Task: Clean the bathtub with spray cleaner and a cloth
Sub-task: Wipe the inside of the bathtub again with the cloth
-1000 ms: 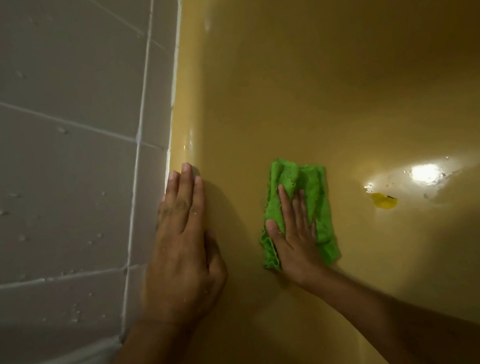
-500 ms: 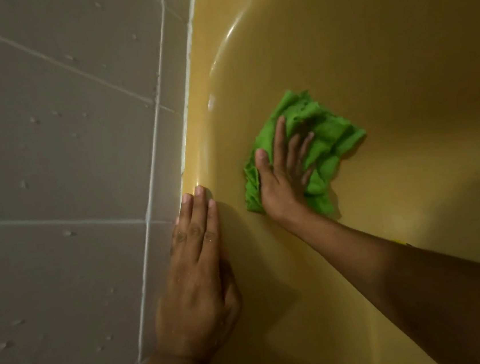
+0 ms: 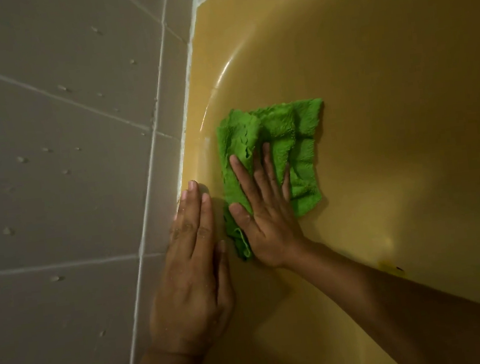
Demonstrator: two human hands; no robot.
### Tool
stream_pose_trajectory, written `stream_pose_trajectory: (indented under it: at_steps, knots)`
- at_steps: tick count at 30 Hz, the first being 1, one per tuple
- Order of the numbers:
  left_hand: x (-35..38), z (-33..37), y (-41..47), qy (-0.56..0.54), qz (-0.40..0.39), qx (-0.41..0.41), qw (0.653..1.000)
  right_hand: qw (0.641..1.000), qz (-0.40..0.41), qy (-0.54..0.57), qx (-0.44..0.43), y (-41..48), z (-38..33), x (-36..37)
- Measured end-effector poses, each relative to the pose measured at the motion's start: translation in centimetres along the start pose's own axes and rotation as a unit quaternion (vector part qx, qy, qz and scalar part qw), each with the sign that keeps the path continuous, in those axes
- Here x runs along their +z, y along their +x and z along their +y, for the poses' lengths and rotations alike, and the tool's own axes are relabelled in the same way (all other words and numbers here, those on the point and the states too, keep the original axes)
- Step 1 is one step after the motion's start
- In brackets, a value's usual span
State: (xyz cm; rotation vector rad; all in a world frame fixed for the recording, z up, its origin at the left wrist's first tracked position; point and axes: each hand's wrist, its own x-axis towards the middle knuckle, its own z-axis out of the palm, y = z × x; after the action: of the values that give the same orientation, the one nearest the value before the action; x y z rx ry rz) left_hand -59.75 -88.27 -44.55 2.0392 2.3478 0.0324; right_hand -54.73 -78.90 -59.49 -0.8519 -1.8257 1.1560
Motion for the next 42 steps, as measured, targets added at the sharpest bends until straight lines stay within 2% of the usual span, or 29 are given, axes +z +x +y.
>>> stream_pose_trajectory:
  at_steps: [4, 12, 15, 19, 23, 27, 29, 33, 36, 39, 42]
  knots:
    - [-0.1, -0.2, 0.9, 0.003, -0.007, 0.001, 1.0, 0.996, -0.041, -0.075, -0.034, -0.8, 4.5, -0.3]
    - [-0.2, -0.1, 2.3, 0.029, -0.018, 0.008, 0.999, 0.97, -0.078, -0.23, -0.009, -1.8, 11.0, -2.1]
    - [0.1, -0.4, 2.5, 0.044, -0.018, 0.005, 0.999, 0.949, -0.082, -0.301, -0.051, -0.9, 12.2, -3.6]
    - [0.4, -0.7, 3.0, 0.065, -0.018, 0.007, 0.998, 0.908, -0.072, -0.383, -0.153, 2.5, 13.0, -7.6]
    - [0.5, -1.0, 3.5, 0.119, -0.017, 0.007, 0.993, 0.838, -0.086, -0.467, -0.269, 6.0, 12.1, -11.6]
    - [0.8, -1.0, 4.4, 0.16, -0.019, 0.016, 0.987, 0.763, -0.135, -0.522, -0.356, 9.3, 10.0, -15.8]
    - [0.9, -1.0, 4.5, 0.171, -0.017, 0.019, 0.985, 0.705, -0.172, -0.559, -0.401, 10.9, 9.1, -18.1]
    - [1.2, -1.4, 4.6, 0.175, -0.009, 0.02, 0.984, 0.562, -0.248, -0.642, -0.459, 13.1, 7.7, -22.1]
    - [1.6, -1.4, 4.6, 0.175, 0.013, 0.023, 0.984, 0.479, -0.309, -0.655, -0.496, 14.4, 6.4, -24.9]
    - [1.8, -1.5, 4.7, 0.178, 0.028, 0.018, 0.984, 0.445, -0.362, -0.616, -0.539, 16.6, 4.7, -27.5]
    - [1.8, -1.3, 5.0, 0.174, 0.045, 0.02, 0.984, 0.397, -0.412, -0.588, -0.572, 18.6, 2.9, -29.5]
